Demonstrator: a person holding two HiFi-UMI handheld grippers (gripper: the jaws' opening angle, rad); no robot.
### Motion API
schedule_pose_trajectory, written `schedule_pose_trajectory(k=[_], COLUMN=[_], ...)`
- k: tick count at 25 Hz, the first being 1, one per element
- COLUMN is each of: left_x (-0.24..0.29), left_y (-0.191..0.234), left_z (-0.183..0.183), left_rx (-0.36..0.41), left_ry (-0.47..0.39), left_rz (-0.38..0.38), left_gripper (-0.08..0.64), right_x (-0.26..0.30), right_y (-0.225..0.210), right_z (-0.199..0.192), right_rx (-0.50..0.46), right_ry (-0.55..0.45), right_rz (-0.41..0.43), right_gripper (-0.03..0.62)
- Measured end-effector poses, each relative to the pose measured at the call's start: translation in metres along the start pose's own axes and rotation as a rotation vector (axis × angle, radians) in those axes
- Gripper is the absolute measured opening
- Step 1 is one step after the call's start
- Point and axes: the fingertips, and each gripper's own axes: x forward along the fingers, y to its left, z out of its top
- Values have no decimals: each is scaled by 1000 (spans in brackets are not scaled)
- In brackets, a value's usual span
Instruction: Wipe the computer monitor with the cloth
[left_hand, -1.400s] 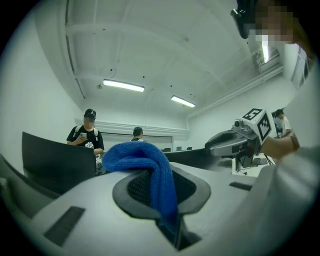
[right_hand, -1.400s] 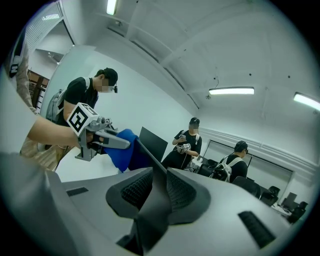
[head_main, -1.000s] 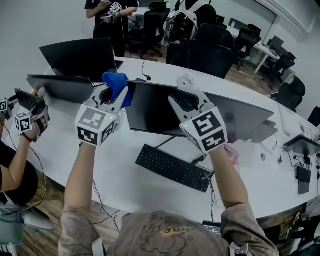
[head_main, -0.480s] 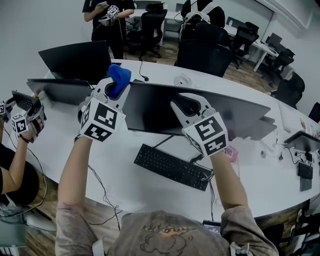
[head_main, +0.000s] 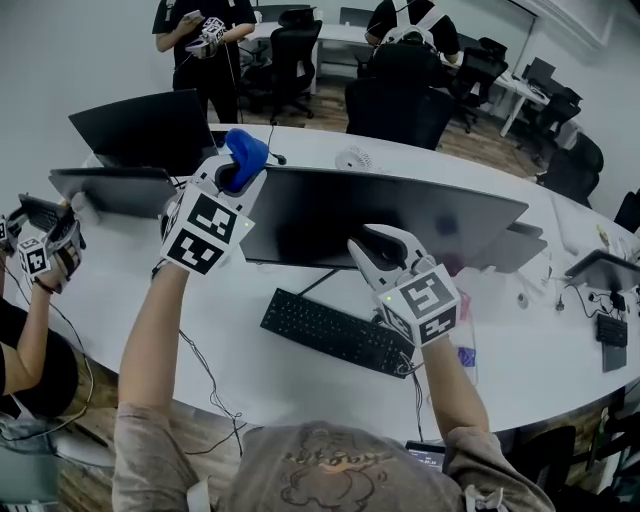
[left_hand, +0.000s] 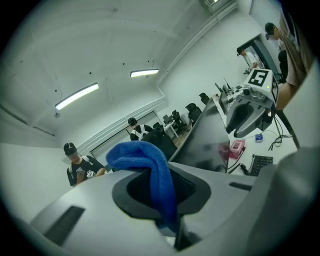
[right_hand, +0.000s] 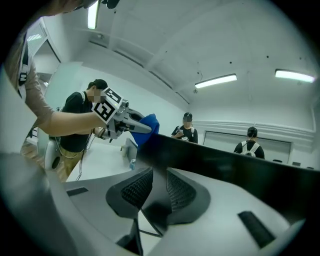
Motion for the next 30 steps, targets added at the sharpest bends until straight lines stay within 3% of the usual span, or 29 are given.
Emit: schedule_pose_trajectory(k=[6,19,30], left_x=[11,38,60], left_y=[-18,-61,-93], left_z=[18,55,86], left_rx=[-11,-26,-47], left_ry=[-12,-17,-47], left_rz=[-45,-154,-201], left_gripper=[48,49,49], right_x=[-22,-45,-71], right_y=[-1,-16,-31], right_z=[-26,-38,-56], right_rx=[81,109,135], right_ry=[1,-20,-2], right_rz=[-3,-31,-71], right_gripper=[95,95,95])
